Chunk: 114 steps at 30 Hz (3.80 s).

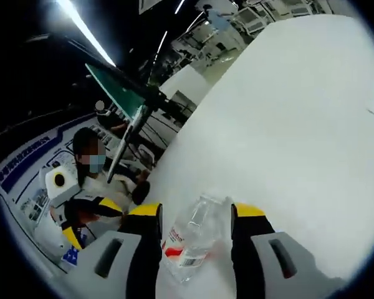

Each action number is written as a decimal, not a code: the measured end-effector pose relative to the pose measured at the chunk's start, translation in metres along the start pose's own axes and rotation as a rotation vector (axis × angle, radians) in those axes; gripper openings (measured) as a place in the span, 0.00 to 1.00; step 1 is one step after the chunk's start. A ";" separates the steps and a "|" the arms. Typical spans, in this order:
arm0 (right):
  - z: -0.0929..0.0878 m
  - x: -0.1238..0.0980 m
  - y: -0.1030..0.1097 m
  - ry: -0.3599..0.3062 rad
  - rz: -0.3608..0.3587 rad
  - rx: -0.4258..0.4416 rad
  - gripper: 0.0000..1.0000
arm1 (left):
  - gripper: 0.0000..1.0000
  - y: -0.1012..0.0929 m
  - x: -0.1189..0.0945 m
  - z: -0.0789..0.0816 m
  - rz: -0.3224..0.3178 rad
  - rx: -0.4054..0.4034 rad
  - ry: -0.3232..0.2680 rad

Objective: Arrange the tabletop items into an orderly group along one side of the table until the central work area is clear of visible clutter.

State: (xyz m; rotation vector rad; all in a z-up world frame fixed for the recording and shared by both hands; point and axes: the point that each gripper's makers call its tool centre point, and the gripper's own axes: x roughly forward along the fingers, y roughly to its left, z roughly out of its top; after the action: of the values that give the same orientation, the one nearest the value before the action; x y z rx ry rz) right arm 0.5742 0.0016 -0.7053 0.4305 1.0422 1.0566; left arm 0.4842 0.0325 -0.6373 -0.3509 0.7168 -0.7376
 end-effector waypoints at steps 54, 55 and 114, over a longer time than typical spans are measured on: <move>0.003 0.022 0.028 -0.015 0.238 0.034 0.20 | 0.51 0.016 0.011 -0.011 -0.041 -0.040 -0.011; 0.004 0.021 0.030 -0.016 0.238 0.029 0.20 | 0.51 0.017 0.012 -0.012 -0.043 -0.037 -0.008; -0.004 -0.081 0.091 -0.254 -0.036 -0.575 0.19 | 0.37 -0.033 0.079 -0.026 -0.398 0.430 0.146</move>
State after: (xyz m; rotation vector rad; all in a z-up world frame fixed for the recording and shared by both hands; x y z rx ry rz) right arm 0.5168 -0.0265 -0.6011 0.0724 0.4861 1.1787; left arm 0.4913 -0.0487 -0.6749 -0.0428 0.6098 -1.2781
